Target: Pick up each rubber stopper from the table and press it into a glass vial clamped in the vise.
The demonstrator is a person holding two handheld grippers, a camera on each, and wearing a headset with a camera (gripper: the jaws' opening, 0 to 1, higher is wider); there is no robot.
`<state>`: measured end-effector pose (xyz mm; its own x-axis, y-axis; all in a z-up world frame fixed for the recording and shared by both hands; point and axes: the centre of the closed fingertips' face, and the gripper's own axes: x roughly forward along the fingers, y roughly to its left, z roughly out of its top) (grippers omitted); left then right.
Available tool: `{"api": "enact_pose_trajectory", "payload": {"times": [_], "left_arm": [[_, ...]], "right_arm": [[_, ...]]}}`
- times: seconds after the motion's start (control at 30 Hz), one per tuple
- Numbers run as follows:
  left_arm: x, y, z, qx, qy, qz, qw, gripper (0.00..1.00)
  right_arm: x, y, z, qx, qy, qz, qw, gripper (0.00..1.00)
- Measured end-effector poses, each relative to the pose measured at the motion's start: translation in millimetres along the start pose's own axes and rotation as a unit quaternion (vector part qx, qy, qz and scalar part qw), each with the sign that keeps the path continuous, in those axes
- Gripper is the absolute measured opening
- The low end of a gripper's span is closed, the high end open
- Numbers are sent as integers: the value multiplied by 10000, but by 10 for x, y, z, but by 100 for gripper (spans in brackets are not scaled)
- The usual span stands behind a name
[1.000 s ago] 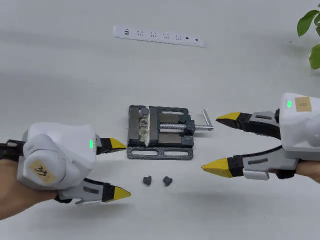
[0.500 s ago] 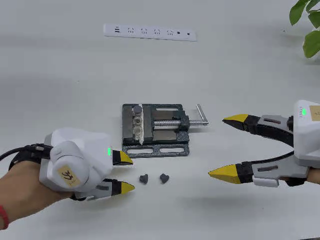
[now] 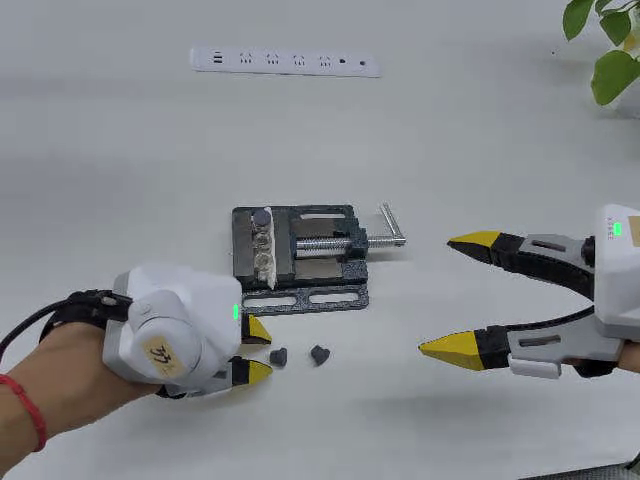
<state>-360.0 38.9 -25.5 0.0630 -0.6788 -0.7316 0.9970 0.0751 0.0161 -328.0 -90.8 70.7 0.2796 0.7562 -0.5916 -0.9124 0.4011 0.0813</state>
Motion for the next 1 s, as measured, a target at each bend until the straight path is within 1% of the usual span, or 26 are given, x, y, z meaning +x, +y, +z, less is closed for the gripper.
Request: {"api": "enact_pose_trajectory", "payload": {"times": [0.1, 0.2, 0.4, 0.57, 0.73, 1.0], "left_arm": [[7, 0, 22, 6, -15, -4, 10000, 11], [23, 8, 13, 34, 5, -2, 10000, 9], [52, 6, -4, 65, 34, -20, 10000, 8], [65, 12, -5, 58, 36, -16, 10000, 6], [75, 17, 3, 59, 22, -14, 10000, 5], [84, 32, -2, 8, 9, 31, 10000, 4]], "right_arm": [[-10, 14, -12, 11, 8, -1, 10000, 70], [-14, 44, -1, 6, -13, 15, 10000, 70], [-17, 97, -43, -69, 57, 86, 9999, 72], [-24, 105, -59, -86, 42, 126, 9999, 74], [-26, 121, -88, -155, 102, 173, 9997, 76], [-24, 114, -47, -168, 71, 165, 9997, 75]]}}
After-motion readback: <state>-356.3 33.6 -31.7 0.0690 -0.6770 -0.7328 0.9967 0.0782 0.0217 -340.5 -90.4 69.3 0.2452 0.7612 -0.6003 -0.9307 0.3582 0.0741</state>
